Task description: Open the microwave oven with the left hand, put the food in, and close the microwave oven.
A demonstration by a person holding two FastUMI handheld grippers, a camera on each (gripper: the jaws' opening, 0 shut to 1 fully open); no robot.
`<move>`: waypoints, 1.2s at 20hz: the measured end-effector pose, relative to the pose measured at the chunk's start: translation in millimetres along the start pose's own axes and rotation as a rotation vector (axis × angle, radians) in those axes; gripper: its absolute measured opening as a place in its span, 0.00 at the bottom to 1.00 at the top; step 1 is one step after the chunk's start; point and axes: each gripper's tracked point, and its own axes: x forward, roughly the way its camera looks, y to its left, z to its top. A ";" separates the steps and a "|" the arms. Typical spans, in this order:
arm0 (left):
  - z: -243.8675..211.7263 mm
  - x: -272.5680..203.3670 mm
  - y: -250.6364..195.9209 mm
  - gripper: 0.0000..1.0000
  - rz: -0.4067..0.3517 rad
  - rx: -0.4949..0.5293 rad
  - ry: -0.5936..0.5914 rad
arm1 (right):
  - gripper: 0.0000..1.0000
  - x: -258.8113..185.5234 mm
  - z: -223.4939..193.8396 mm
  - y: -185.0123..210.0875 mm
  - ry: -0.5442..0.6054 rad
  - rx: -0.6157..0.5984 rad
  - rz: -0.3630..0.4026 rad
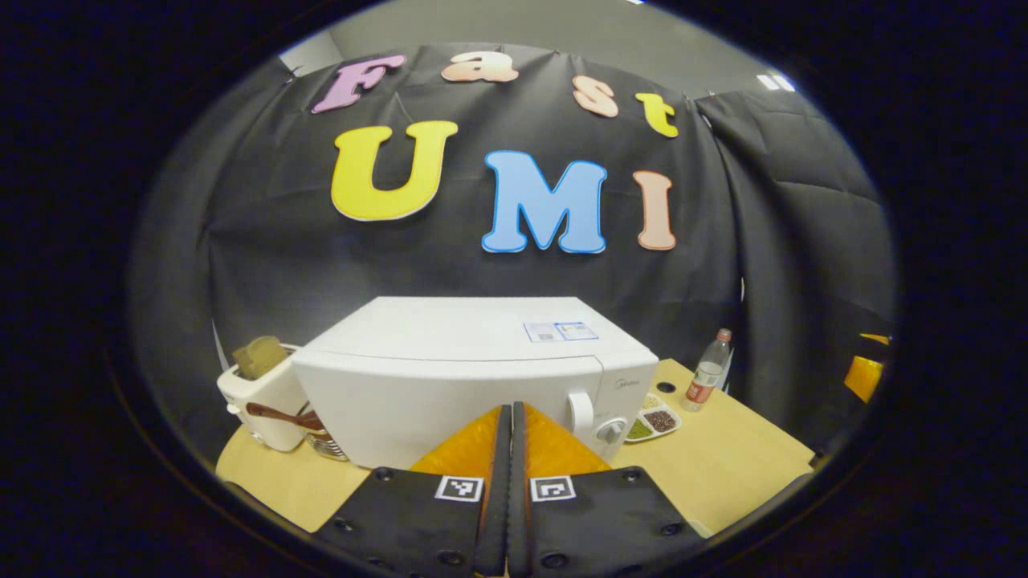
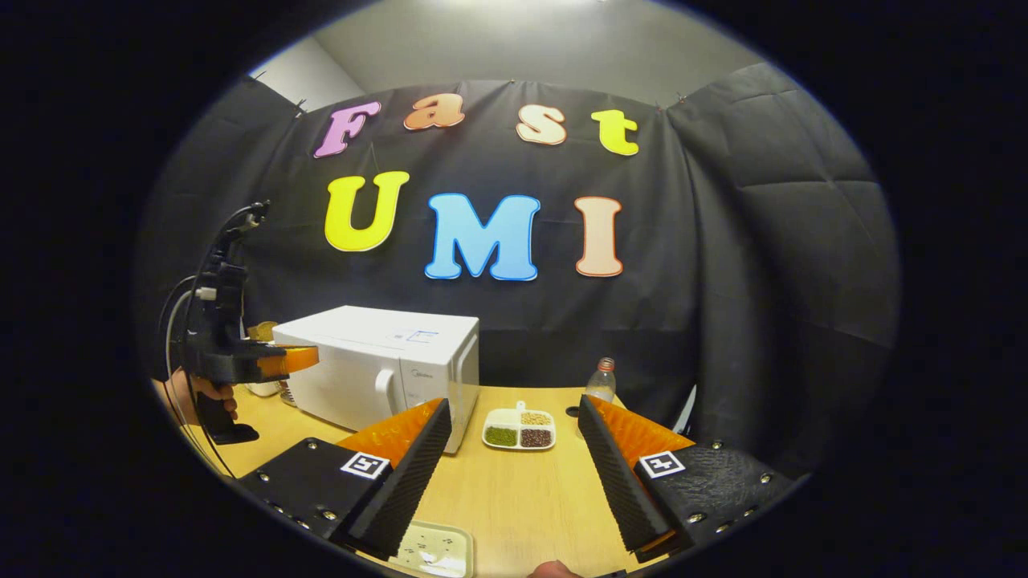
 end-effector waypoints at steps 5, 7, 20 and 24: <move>33.7 -72.1 25.3 0.07 0.055 0.029 -0.097 | 0.97 7.4 22.6 32.0 -0.040 0.003 0.077; 43.6 -96.4 33.3 0.07 0.082 0.021 -0.127 | 0.97 8.5 25.6 46.2 -0.054 -0.001 0.102; 42.5 -173.4 43.9 0.29 0.220 -0.005 -0.170 | 0.97 9.8 36.4 64.4 -0.102 0.003 0.073; 45.2 -173.1 41.9 0.97 0.238 -0.002 -0.188 | 0.97 9.1 35.3 59.2 -0.103 0.006 0.046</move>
